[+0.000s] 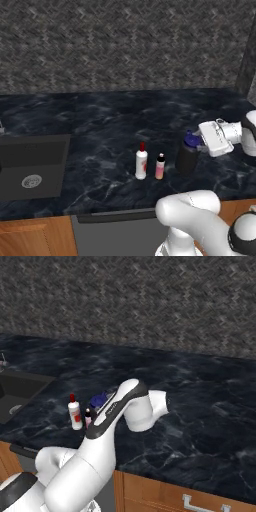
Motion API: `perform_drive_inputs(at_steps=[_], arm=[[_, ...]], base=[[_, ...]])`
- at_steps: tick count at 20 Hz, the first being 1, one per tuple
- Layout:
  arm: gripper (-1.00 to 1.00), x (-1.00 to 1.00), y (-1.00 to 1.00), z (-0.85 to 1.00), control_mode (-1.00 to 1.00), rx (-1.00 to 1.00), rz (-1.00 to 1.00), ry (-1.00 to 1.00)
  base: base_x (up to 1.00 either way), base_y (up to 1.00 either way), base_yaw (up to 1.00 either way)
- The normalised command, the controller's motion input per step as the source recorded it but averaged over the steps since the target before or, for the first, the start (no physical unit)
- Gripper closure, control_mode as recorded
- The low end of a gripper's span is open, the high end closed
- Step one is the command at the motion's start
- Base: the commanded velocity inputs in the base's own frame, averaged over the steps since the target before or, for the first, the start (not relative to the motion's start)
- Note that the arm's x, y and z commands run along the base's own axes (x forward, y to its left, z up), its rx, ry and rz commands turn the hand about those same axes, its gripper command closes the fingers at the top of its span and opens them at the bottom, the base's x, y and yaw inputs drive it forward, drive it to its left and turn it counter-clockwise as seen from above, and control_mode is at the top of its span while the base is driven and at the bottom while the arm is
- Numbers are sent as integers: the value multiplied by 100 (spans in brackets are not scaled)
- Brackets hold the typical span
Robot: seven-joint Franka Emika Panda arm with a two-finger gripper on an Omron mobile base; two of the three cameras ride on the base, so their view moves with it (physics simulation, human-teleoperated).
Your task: Move the drinks to the dining counter.
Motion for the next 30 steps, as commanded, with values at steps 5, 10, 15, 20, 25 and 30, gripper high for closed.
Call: perform_drive_inputs(at_steps=[5,10,15,20,25,30], arm=[[100,38,-16,-21,-100,0,-4,8],[100,33,-6,-27,-100,0,-4,1],[100,15,0,-34,-100,0,-5,-1],[100,0,0,-32,-100,0,-3,-10],[100,4,0,-24,-100,0,-2,-10],[100,10,0,-30,-100,0,-3,-8]], base=[[0,0,0],[0,0,0],[0,0,0],[0,0,0],[0,0,0],[0,0,0]])
